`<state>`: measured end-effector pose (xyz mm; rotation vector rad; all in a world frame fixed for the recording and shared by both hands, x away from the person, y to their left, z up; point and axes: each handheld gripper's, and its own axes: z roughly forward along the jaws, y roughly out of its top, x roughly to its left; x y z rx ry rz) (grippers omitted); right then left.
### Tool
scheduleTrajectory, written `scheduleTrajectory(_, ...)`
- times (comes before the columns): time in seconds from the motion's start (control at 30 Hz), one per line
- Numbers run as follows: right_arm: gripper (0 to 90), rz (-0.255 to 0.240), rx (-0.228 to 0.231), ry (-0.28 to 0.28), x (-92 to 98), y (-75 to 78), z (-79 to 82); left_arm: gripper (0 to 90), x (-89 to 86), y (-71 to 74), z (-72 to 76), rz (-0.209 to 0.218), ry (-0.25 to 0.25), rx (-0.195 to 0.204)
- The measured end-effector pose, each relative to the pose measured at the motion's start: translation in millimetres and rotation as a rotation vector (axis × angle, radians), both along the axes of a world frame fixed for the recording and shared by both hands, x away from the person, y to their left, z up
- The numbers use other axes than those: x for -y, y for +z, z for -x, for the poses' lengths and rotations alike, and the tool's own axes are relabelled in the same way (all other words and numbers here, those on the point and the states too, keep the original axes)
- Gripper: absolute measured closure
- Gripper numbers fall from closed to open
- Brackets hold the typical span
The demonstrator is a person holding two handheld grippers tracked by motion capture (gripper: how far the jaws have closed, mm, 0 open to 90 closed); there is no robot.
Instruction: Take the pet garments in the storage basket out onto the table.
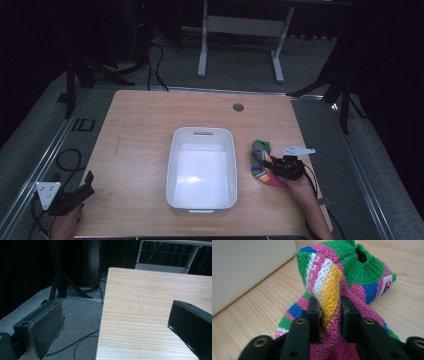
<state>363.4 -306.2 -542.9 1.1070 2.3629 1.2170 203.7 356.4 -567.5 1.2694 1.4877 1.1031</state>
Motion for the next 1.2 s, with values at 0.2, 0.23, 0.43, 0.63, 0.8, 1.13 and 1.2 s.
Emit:
scheduleTrajectory(0.2,50.7,0.013,0.027,0.029,-4.3,28.0,1.5,0.9,-0.2,0.0,0.1,0.001,0.001,0.001)
scheduleTrajectory(0.23,48.5,0.006,0.035,0.031,-4.0,33.2,2.0,0.9,-0.1,0.0,0.2,0.001,0.002,0.001)
scheduleTrajectory(0.43,35.4,-0.01,0.091,0.025,-0.6,64.0,6.8,0.9,0.7,-0.1,0.5,-0.005,0.004,0.005)
scheduleTrajectory(0.63,26.1,-0.058,0.128,-0.021,12.9,78.4,13.3,0.9,1.0,-0.3,1.4,-0.004,0.006,0.012)
scheduleTrajectory(0.8,13.2,-0.053,0.152,-0.061,27.9,76.0,19.2,0.9,1.3,-0.3,1.6,-0.009,0.008,0.013)
scheduleTrajectory(1.13,12.8,-0.109,0.232,-0.261,62.8,52.3,35.8,1.0,0.8,-0.3,1.6,-0.004,0.007,0.013)
scheduleTrajectory(1.2,12.9,-0.101,0.243,-0.294,68.7,45.9,39.2,0.9,0.8,-0.3,1.6,-0.004,0.007,0.013)
